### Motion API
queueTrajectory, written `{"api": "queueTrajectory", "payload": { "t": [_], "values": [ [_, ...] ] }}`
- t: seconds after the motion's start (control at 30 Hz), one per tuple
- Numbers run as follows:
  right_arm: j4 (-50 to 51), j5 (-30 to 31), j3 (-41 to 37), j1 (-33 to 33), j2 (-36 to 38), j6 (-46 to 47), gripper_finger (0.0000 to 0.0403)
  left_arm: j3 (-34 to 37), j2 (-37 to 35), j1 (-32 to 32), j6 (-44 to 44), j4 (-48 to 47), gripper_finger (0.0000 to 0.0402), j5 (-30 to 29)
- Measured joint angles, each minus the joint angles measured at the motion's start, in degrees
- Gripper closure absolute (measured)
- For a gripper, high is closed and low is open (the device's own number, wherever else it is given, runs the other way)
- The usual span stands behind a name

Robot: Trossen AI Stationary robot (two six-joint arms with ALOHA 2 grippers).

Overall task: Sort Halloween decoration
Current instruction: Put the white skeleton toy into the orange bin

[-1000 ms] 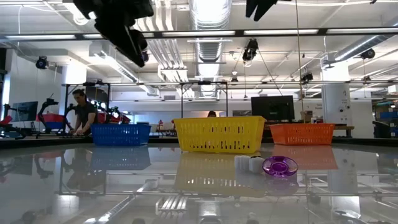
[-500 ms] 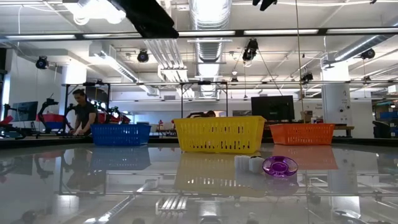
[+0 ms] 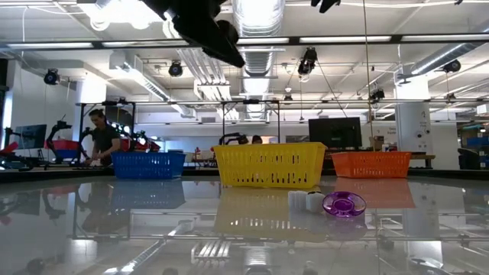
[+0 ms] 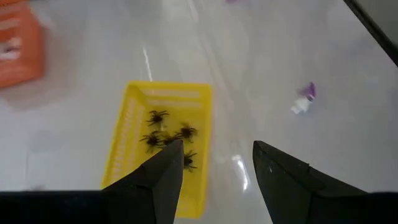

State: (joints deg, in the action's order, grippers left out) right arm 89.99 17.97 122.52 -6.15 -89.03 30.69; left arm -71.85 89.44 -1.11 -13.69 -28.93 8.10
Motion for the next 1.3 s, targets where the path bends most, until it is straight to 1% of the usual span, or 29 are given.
{"api": "queueTrajectory", "payload": {
  "t": [0.17, 0.23, 0.33, 0.43, 0.63, 0.77, 0.93, 1.07, 1.3],
  "values": [
    [0.0, 0.4, 0.0, -0.5, 0.4, -3.1, 0.0257, -7.1, 6.6, -3.1, -5.3, -9.3, 0.0225, 0.0],
    [0.0, 2.6, 0.0, -0.9, 1.1, -4.4, 0.0257, -9.0, 9.3, -4.6, -7.0, -13.2, 0.0225, 0.0],
    [0.0, 6.8, 0.0, -1.9, 2.5, -5.3, 0.0257, -10.5, 12.7, -6.7, -8.3, -16.2, 0.0225, 0.4],
    [0.0, 7.4, 0.0, -3.4, 4.2, -5.3, 0.0257, -11.0, 15.4, -8.4, -8.7, -16.2, 0.0225, 1.7],
    [0.1, 7.4, 0.0, -5.6, 6.5, -5.3, 0.0257, -12.7, 19.6, -10.6, -8.8, -15.9, 0.0225, 1.9],
    [0.1, 7.5, 0.0, -6.1, 7.0, -5.3, 0.0257, -15.7, 22.0, -11.9, -9.3, -14.9, 0.0225, 1.9],
    [0.0, 7.4, -0.3, -6.1, 6.7, -5.4, 0.0257, -20.6, 26.8, -14.2, -12.9, -14.8, 0.0225, 1.7],
    [0.1, 7.4, -1.0, -6.1, 6.7, -5.4, 0.0257, -23.8, 29.8, -14.2, -13.0, -15.5, 0.0225, 1.9],
    [0.0, 7.1, -1.4, -6.1, 6.7, -5.2, 0.0257, -27.2, 33.0, -14.3, -14.7, -15.0, 0.0225, 2.5]
  ]
}}
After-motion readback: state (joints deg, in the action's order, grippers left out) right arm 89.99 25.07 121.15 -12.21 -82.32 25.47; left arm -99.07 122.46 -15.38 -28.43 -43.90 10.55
